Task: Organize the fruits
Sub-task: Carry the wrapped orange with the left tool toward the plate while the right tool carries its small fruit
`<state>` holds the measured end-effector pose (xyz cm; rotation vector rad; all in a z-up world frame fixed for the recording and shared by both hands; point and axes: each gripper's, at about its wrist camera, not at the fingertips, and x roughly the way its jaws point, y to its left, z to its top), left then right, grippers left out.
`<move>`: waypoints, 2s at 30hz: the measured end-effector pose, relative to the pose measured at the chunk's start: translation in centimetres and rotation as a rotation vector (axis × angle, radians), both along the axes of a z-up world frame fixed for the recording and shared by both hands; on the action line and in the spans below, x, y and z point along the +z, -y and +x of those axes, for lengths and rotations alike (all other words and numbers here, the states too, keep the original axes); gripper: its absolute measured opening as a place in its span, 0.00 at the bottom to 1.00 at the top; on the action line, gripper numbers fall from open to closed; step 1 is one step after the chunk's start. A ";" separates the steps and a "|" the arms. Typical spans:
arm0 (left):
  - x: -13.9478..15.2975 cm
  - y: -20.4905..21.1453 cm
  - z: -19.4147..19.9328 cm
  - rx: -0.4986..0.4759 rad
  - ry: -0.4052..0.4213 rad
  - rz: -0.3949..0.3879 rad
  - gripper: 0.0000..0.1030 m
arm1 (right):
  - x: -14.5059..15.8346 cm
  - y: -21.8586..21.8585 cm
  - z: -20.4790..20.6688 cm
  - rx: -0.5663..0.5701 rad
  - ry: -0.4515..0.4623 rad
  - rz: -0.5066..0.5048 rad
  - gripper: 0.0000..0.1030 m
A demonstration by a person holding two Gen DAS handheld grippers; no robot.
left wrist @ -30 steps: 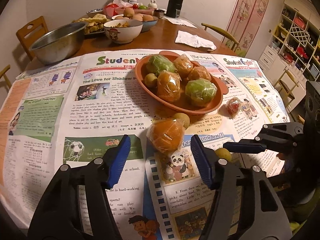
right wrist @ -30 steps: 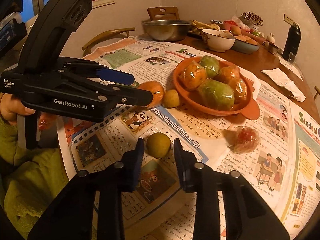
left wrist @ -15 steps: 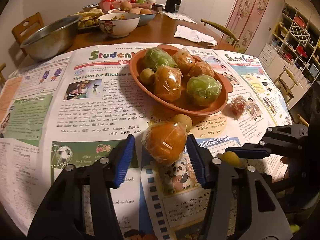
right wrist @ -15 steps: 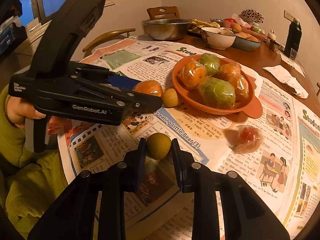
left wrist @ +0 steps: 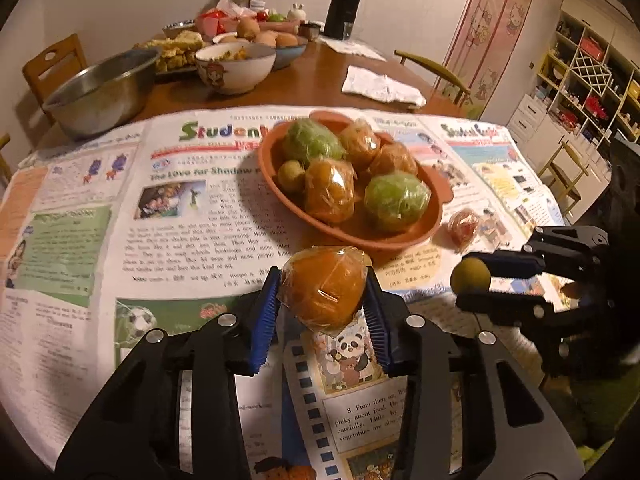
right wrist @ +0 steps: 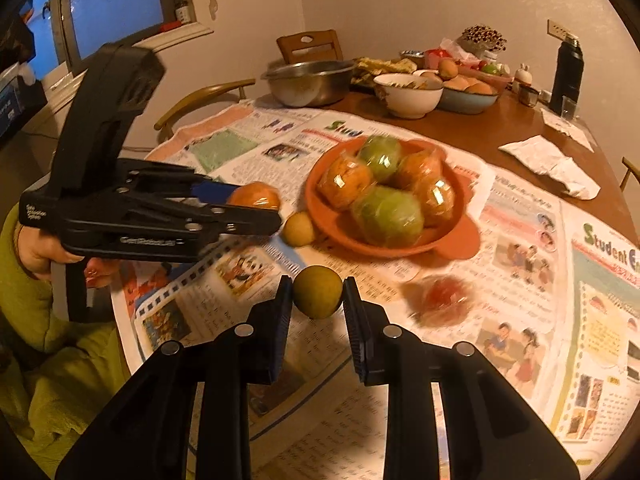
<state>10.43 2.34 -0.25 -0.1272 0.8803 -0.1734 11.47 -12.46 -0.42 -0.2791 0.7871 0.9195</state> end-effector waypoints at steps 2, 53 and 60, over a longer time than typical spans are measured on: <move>0.6 -0.1 0.2 0.002 0.013 0.004 0.31 | 0.5 0.3 0.4 -0.010 0.008 0.008 0.24; 0.9 3.1 5.2 -0.095 0.006 0.033 0.34 | 2.1 -3.2 10.7 -0.013 -0.030 0.032 0.24; 0.9 3.1 5.2 -0.095 0.007 0.032 0.34 | 1.8 -3.4 11.1 -0.023 -0.043 0.031 0.24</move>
